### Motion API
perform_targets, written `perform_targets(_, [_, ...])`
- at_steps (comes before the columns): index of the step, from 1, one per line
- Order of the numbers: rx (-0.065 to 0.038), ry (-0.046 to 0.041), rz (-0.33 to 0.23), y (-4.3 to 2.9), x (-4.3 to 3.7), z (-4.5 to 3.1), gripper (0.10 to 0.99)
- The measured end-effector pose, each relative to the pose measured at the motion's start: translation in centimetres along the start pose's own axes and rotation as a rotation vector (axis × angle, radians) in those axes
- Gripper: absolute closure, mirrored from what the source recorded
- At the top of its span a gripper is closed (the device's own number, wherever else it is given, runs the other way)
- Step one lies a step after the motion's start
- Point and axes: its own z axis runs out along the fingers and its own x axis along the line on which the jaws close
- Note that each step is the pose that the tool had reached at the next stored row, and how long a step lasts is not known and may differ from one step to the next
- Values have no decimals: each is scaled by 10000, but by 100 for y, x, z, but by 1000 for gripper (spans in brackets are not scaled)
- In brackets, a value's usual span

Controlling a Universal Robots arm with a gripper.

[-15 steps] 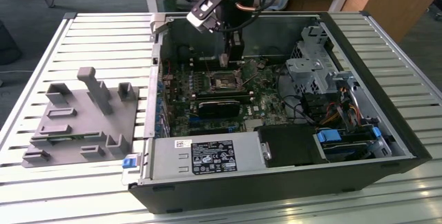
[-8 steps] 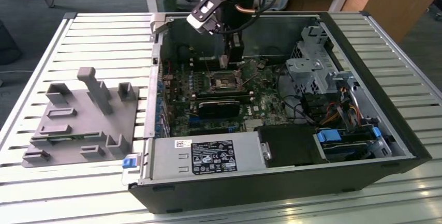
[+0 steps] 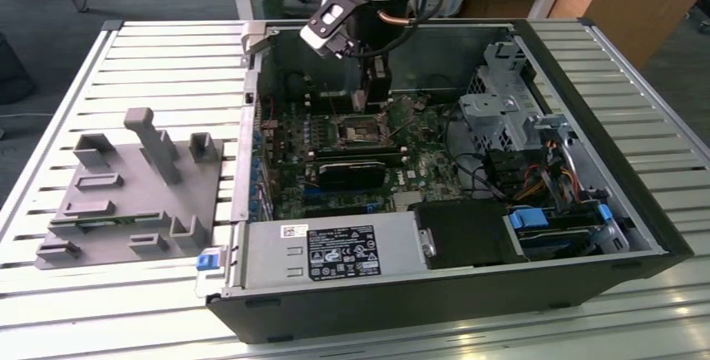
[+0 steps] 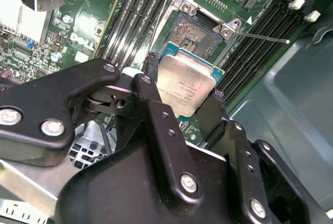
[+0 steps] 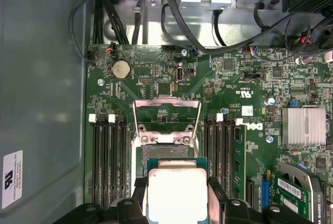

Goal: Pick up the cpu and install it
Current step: 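Place the cpu into insertion slot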

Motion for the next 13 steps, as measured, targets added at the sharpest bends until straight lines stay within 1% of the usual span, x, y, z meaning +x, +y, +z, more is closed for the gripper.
perform_targets(4, [0,1,-1,-2,1,27,545])
perform_targets(13, [-1,1,0,-6,5,145,545])
